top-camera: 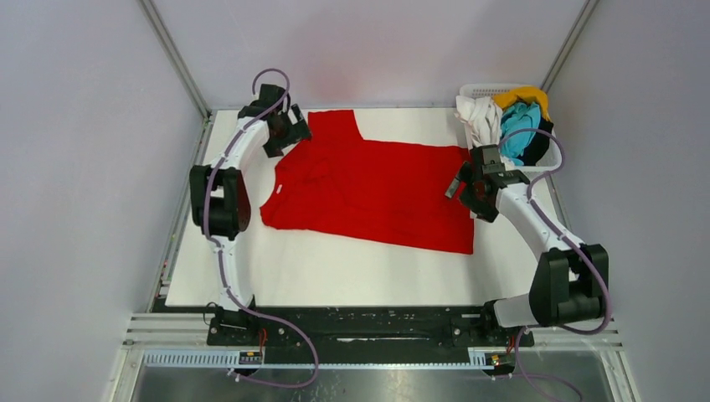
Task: Fold and stack the t-shirts
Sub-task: Fold the flattened tshirt in 1/3 of the way
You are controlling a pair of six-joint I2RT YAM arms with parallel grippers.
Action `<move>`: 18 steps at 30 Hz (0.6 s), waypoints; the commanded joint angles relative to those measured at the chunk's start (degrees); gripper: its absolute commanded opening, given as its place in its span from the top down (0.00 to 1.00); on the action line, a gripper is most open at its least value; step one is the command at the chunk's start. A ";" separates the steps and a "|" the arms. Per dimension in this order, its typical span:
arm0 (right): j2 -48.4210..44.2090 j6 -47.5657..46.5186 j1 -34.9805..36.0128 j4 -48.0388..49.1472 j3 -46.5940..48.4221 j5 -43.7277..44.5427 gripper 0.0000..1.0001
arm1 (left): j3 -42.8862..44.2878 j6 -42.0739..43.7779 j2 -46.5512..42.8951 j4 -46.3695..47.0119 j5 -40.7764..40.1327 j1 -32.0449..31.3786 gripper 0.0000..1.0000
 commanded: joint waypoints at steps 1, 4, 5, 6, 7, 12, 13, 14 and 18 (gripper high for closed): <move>-6.45 -0.88 0.98 2.09 -3.49 -0.83 0.01 | -13.82 -0.74 -12.90 3.49 4.93 -0.71 0.01; -6.92 -1.79 6.81 6.00 -7.04 -3.20 0.01 | -27.86 -1.91 -19.74 12.62 9.70 -2.74 0.01; -6.09 -2.34 8.70 7.28 -7.37 -3.84 0.01 | -30.72 -2.20 -20.52 14.51 10.92 -3.39 0.01; -4.58 -2.59 10.17 8.33 -7.38 -4.54 0.01 | -32.85 -2.93 -20.61 15.92 11.73 -3.73 0.01; -3.05 -2.58 11.14 8.90 -7.02 -5.48 0.01 | -34.32 -3.47 -20.10 16.91 12.44 -3.82 0.01; 4.49 -1.37 13.46 12.65 -6.36 -8.96 0.00 | -36.06 -4.43 -13.91 14.87 12.42 -3.83 0.01; 6.05 -1.15 13.86 13.14 -6.52 -9.36 0.00 | -37.19 -4.51 -13.32 14.88 12.27 -3.82 0.01; 6.92 -0.94 14.11 13.61 -6.95 -9.53 0.01 | -38.59 -4.54 -13.05 14.81 12.03 -3.84 0.01; 7.78 -0.78 14.38 14.21 -10.92 -12.99 0.00 | -46.66 -4.29 -15.41 15.14 9.78 -3.90 0.01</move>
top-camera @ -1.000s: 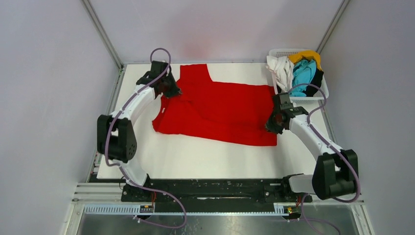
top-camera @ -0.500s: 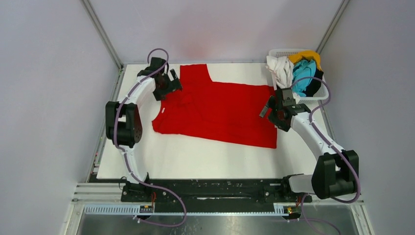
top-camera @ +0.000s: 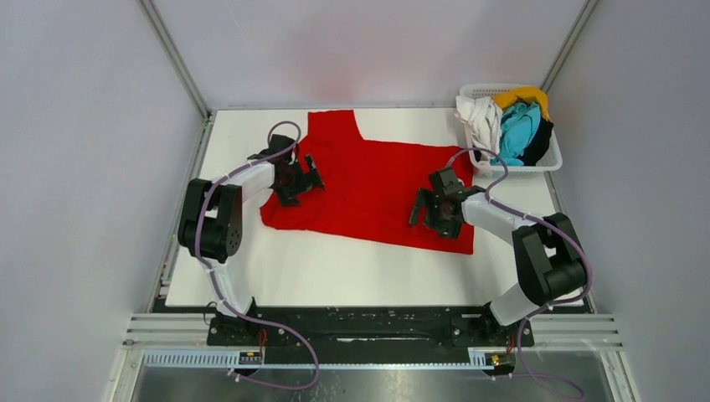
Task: Fold and stack the t-shirts
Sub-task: Fold the flattened tshirt in 1/3 of the way
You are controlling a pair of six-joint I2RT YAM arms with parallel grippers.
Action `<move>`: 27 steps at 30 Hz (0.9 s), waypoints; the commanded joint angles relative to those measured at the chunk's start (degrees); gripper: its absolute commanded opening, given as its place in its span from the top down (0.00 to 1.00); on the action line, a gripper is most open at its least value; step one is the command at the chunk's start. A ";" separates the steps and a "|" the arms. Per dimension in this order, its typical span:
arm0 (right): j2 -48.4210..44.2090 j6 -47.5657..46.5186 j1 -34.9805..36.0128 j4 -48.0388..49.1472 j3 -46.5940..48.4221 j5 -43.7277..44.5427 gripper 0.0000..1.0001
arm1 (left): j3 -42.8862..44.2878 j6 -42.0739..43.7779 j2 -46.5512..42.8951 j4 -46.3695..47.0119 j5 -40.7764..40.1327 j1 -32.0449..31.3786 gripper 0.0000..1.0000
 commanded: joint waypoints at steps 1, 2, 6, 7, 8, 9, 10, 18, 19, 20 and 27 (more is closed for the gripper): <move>-0.37 0.41 0.83 1.95 -4.98 -5.37 0.00 | -10.05 -0.68 -2.39 0.33 -1.79 0.06 0.01; -1.22 0.65 0.85 1.62 -6.76 -5.88 0.00 | -13.13 -1.09 -4.10 0.80 -1.41 0.01 0.01; -6.46 3.96 1.49 2.46 -15.26 -9.88 0.01 | -24.34 -3.42 -12.90 3.36 -1.84 -0.99 0.01; -8.01 4.65 2.04 2.51 -16.98 -10.89 0.00 | -26.45 -3.77 -15.15 2.63 -2.59 -1.29 0.01; -9.83 5.04 2.77 1.94 -18.64 -11.20 0.01 | -28.49 -3.95 -17.55 1.78 -3.25 -1.61 0.01; -11.76 5.35 3.57 0.73 -19.93 -11.05 0.01 | -30.66 -4.41 -20.49 0.89 -4.21 -1.81 0.01; -13.65 5.84 4.23 -0.72 -21.04 -10.56 0.00 | -33.04 -4.85 -23.37 0.36 -4.72 -2.24 0.01; -31.06 5.96 5.92 -8.50 -24.03 -8.96 0.00 | -39.87 -8.55 -43.21 -4.64 -6.51 -7.38 0.01; -32.34 5.71 5.93 -8.33 -23.31 -8.15 0.01 | -38.48 -8.53 -43.84 -4.77 -6.64 -7.73 0.01; -33.23 5.37 5.92 -7.92 -22.59 -7.46 0.00 | -36.79 -8.38 -44.15 -4.44 -7.12 -8.20 0.01; -32.95 5.20 5.93 -3.19 -20.63 -5.49 0.01 | -28.41 -8.62 -37.18 0.34 -8.15 -10.30 0.01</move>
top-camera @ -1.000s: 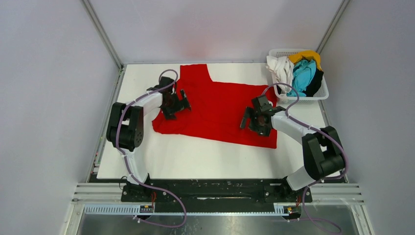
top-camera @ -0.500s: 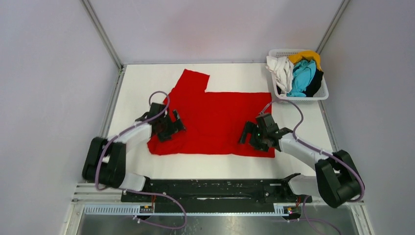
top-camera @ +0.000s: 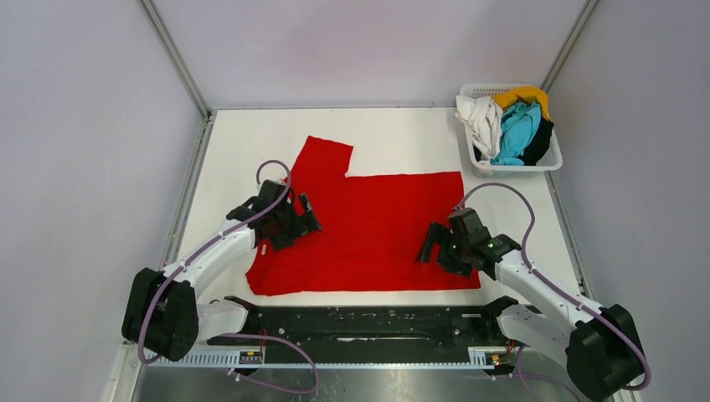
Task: Fold and stack the t-shirts
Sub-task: Fold the flattened tshirt in 1/3 of the way
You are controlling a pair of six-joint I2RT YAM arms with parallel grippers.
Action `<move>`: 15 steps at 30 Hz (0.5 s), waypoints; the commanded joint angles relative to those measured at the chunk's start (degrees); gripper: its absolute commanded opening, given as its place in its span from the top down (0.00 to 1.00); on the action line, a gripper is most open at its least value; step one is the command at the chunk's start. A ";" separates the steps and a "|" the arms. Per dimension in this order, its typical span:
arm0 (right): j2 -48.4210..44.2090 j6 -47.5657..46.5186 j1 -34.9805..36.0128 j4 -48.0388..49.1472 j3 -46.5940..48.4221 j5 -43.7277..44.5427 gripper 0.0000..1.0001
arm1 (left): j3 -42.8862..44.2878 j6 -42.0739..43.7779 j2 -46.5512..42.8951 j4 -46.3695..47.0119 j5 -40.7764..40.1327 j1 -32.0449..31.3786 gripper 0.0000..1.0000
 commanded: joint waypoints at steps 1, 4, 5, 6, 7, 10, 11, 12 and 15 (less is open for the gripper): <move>1.13 -0.24 0.50 1.87 2.38 1.74 0.01 | 6.02 -0.80 6.12 4.86 -1.59 -1.34 0.01; 3.01 -0.83 0.46 2.06 2.89 2.32 0.01 | 7.44 -1.08 10.64 7.23 -0.75 -1.98 0.01; 3.50 -0.93 0.50 2.21 3.03 2.41 0.01 | 7.91 -1.23 12.28 8.48 -0.67 -2.09 0.01; 3.96 -1.09 0.51 2.30 3.10 2.47 0.00 | 8.41 -1.17 13.92 9.32 -1.02 -2.36 0.01; 4.31 -1.22 0.51 2.38 3.23 2.62 0.01 | 9.28 -1.02 15.50 9.36 -1.53 -2.40 0.01; 4.76 -1.41 0.51 2.31 3.45 3.75 0.00 | 13.66 -0.83 19.34 7.31 -8.98 -2.32 0.01; 4.82 -1.43 0.49 2.31 3.48 4.27 0.00 | 15.18 -1.09 20.20 6.59 -11.70 -1.95 0.01; 4.95 -1.46 0.51 2.36 3.56 4.80 0.00 | 16.58 -1.02 20.79 6.25 -13.26 -1.26 0.01; 5.14 -1.95 0.44 1.87 3.91 6.11 0.01 | 19.88 -0.95 21.98 6.55 -15.60 2.06 0.01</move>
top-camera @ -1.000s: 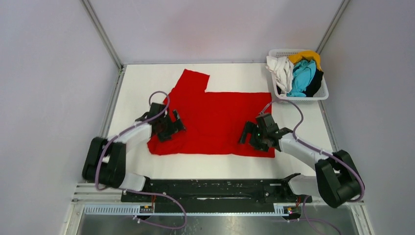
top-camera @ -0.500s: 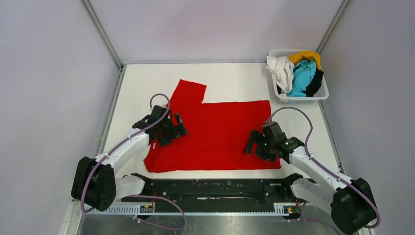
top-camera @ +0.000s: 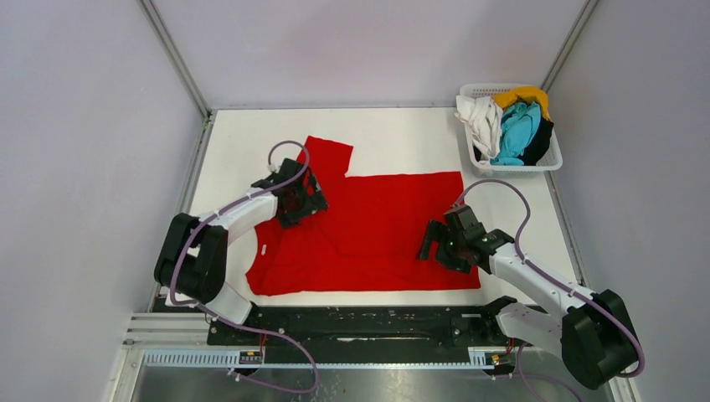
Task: Fold and stack the t-shirts
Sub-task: Fold the flattened tshirt in 1/3 of the way, then grab the side of the flattened tshirt furthest away from the robot with both arms
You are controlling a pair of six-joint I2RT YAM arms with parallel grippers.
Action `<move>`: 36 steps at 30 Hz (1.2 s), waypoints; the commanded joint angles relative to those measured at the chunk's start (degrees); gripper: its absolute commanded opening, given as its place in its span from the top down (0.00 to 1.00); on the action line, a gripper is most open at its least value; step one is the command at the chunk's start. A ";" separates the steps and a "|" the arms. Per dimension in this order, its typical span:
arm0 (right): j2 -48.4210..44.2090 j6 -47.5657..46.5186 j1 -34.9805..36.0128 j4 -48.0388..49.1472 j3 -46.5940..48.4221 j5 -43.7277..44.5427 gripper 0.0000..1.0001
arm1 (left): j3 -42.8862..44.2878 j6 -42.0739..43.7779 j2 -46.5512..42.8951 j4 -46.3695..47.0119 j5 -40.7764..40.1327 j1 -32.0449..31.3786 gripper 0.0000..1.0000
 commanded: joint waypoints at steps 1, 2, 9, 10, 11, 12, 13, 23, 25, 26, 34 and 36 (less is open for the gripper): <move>0.39 -1.27 0.39 -0.08 2.70 4.65 0.01 | 7.25 -0.32 0.99 1.55 -7.99 5.01 0.01; 0.47 -1.38 0.38 -0.43 2.91 5.55 0.01 | 8.25 -0.12 1.82 1.75 -8.29 6.40 0.01; 0.66 -2.11 0.26 -2.64 4.89 8.97 0.01 | 18.52 0.51 10.82 -1.90 -3.04 15.89 0.01; 0.79 -2.32 0.31 -2.84 5.39 9.30 0.01 | 19.55 0.74 10.94 -2.30 -2.67 15.96 0.01; 0.87 -2.55 0.31 -3.01 5.91 9.82 0.01 | 20.43 1.14 10.75 -2.27 -1.61 15.97 0.01; 0.92 -2.61 0.25 -3.22 6.51 10.57 0.00 | 21.00 1.53 10.50 -1.73 -0.23 15.90 0.01; 0.90 -2.69 0.23 -3.37 7.12 11.22 0.00 | 21.52 2.00 10.24 -1.12 0.90 15.89 0.01; 2.81 -4.75 -1.91 -2.07 12.42 12.71 0.01 | 52.14 11.33 30.75 2.04 14.48 15.80 0.01; 3.19 -5.30 -2.78 -2.07 12.98 12.25 0.01 | 63.83 13.74 39.00 -0.51 15.69 15.76 0.01; 3.32 -5.62 -3.17 -2.01 13.07 11.82 0.00 | 70.07 14.52 43.02 -2.21 16.62 15.74 0.01; 3.72 -6.08 -5.01 -1.80 13.13 10.36 0.00 | 81.15 8.30 55.95 5.08 12.98 15.75 0.01; 3.94 -6.24 -5.18 -1.84 13.26 10.13 0.01 | 81.65 5.65 57.60 6.24 12.20 15.58 0.01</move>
